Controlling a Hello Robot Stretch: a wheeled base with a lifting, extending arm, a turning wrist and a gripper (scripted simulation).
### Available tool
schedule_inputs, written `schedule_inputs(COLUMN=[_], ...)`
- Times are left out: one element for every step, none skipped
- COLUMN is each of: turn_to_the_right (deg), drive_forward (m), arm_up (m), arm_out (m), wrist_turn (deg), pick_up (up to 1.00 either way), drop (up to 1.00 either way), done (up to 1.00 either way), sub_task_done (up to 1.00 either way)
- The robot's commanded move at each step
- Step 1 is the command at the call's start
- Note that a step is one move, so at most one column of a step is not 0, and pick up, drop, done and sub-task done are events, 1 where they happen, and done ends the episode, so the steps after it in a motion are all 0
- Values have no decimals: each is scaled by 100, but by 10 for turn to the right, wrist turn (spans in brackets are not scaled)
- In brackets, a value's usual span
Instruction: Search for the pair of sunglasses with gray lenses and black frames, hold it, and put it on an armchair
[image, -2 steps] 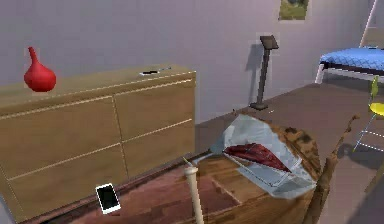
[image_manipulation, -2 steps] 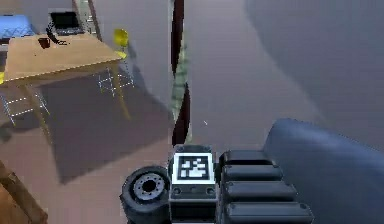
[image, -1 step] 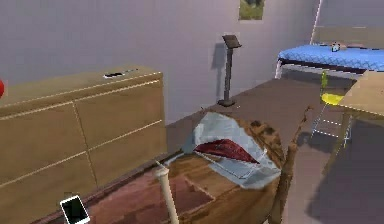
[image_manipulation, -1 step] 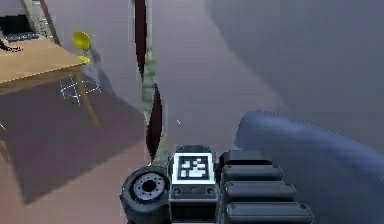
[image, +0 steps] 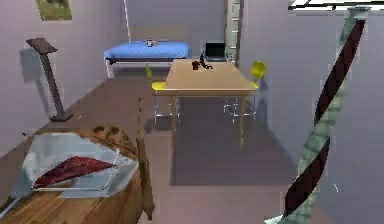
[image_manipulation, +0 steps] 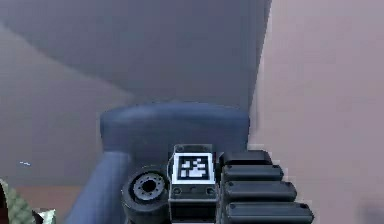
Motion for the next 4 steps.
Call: schedule_inputs(turn_to_the_right=[450, 450, 420, 0], drive_forward=[0, 0, 0, 5], arm_up=[0, 0, 0, 0], arm_out=[0, 0, 0, 0], wrist_turn=[0, 0, 0, 0], pick_up=[0, 0, 0, 0], drop=[0, 0, 0, 0], done=[0, 0, 0, 0], sub_task_done=[0, 0, 0, 0])
